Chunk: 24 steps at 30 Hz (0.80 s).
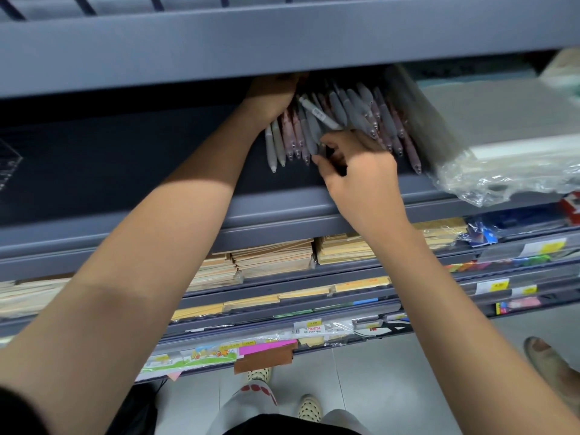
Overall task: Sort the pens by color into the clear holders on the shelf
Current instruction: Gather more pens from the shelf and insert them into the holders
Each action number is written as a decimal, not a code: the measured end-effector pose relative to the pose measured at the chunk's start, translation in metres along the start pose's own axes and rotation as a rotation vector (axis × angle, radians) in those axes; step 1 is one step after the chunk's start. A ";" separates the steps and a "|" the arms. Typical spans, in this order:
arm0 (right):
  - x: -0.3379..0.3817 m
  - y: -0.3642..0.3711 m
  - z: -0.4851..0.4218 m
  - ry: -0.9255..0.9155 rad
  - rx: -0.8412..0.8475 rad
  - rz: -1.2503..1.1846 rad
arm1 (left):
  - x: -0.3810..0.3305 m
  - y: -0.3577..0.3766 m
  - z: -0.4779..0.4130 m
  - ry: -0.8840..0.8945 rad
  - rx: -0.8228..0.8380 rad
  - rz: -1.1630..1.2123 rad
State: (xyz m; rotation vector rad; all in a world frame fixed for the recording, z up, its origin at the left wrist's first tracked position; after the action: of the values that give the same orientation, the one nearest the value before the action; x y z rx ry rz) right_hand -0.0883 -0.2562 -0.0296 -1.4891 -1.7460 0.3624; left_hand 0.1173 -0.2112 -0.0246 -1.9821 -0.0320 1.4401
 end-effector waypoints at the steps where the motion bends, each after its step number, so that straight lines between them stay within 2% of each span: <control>1: 0.000 -0.004 0.001 0.004 -0.052 0.050 | -0.003 -0.003 0.001 0.010 -0.017 -0.042; 4: -0.010 -0.011 0.002 0.131 -0.099 0.327 | -0.006 -0.020 0.011 0.014 -0.081 -0.301; 6: -0.018 -0.010 0.002 0.187 -0.051 0.371 | -0.001 -0.033 0.030 -0.102 -0.098 -0.463; 8: -0.025 -0.010 -0.001 0.208 -0.035 0.291 | 0.002 -0.034 0.051 -0.223 0.038 -0.515; 11: -0.036 -0.015 -0.004 0.304 -0.062 0.109 | -0.006 -0.017 0.066 -0.328 0.276 -0.388; 16: -0.046 -0.026 0.003 0.458 -0.115 -0.097 | -0.028 0.000 0.066 -0.412 0.410 -0.469; 24: -0.051 -0.027 0.010 0.505 -0.071 -0.125 | -0.048 0.010 0.064 -0.504 0.499 -0.610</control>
State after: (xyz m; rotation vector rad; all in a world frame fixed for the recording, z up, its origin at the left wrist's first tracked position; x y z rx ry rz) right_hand -0.1146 -0.3083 -0.0374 -1.3641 -1.4422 -0.1356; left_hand 0.0406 -0.2060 -0.0001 -1.0475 -0.4190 1.3243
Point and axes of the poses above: each hand's wrist, its own z-axis away from the middle knuckle, its own y-axis out of the palm, x = y × z, the point moved 6 cm from there along -z, towards the middle knuckle, and after that the axes turned 1 degree about -y, right-handed, at the moved point
